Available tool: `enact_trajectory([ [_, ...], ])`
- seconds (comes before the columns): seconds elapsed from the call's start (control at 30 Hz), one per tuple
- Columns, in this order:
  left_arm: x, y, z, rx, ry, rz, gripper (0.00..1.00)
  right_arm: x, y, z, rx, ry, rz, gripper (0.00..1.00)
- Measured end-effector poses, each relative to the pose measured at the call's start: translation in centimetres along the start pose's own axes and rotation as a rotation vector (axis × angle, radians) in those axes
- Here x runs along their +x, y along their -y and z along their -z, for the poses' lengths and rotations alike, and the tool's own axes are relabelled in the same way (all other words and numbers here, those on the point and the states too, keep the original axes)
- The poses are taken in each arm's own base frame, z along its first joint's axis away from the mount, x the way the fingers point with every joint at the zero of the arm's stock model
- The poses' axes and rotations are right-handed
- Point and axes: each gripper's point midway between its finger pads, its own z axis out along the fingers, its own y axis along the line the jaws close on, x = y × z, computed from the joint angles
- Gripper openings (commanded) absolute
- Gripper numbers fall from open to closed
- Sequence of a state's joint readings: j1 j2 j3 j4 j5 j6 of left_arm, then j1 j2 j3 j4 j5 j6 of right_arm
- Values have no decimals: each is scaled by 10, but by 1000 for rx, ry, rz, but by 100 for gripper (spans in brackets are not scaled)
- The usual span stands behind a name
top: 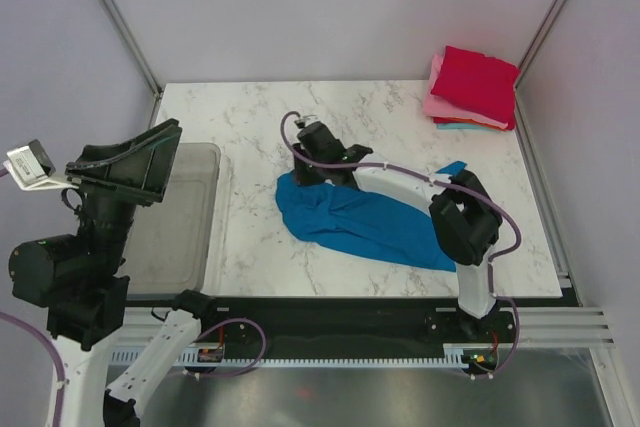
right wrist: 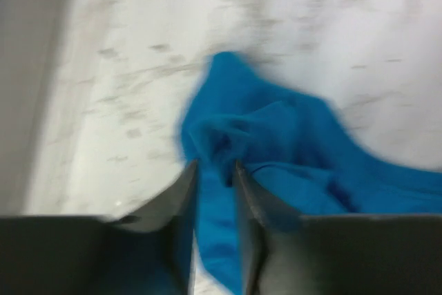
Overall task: Fold and stack the t-shirts
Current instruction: Move the tshirt to the center of the board, then flatten the tshirt out
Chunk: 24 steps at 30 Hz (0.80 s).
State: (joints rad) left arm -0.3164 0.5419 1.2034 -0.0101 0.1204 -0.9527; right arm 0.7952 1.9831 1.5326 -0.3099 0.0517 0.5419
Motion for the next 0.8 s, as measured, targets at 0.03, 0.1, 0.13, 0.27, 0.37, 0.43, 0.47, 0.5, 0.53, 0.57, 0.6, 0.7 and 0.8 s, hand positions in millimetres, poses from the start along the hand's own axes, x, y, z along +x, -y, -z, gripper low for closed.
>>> enact_trajectory([
  [0.03, -2, -10, 1, -61, 5, -27, 96, 0, -24, 9, -46, 13, 36, 65],
  [0.1, 2, -43, 6, -207, -7, -97, 97, 5, -69, 35, -143, 40, 125, 67],
  [0.13, 9, -62, 8, -271, -30, -123, 98, 11, -90, 52, -198, 54, 157, 68],
  [0.27, 72, -157, 27, -525, -237, -172, 99, 31, -81, 112, -230, 96, 180, 79],
  [0.37, 134, -230, 51, -710, -449, -156, 99, 35, -17, 147, -88, 156, 104, 84],
  [0.43, 171, -270, 71, -819, -586, -128, 98, 37, 24, 170, 4, 198, 37, 86],
  [0.47, 189, -290, 83, -873, -646, -116, 98, 36, 41, 182, 36, 227, 0, 86],
  [0.5, 206, -307, 96, -919, -703, -100, 97, 38, 54, 192, 57, 248, -29, 87],
  [0.53, 218, -320, 109, -958, -746, -90, 95, 40, 65, 203, 74, 271, -56, 87],
  [0.57, 228, -330, 119, -988, -777, -83, 94, 42, 71, 212, 77, 290, -73, 87],
  [0.6, 237, -340, 128, -1014, -808, -74, 91, 46, 75, 219, 74, 302, -88, 87],
  [0.7, 258, -364, 132, -1051, -862, -58, 90, 57, 83, 232, 66, 318, -122, 87],
  [0.8, 276, -389, 134, -1077, -899, -55, 86, 74, 93, 232, 82, 291, -138, 87],
])
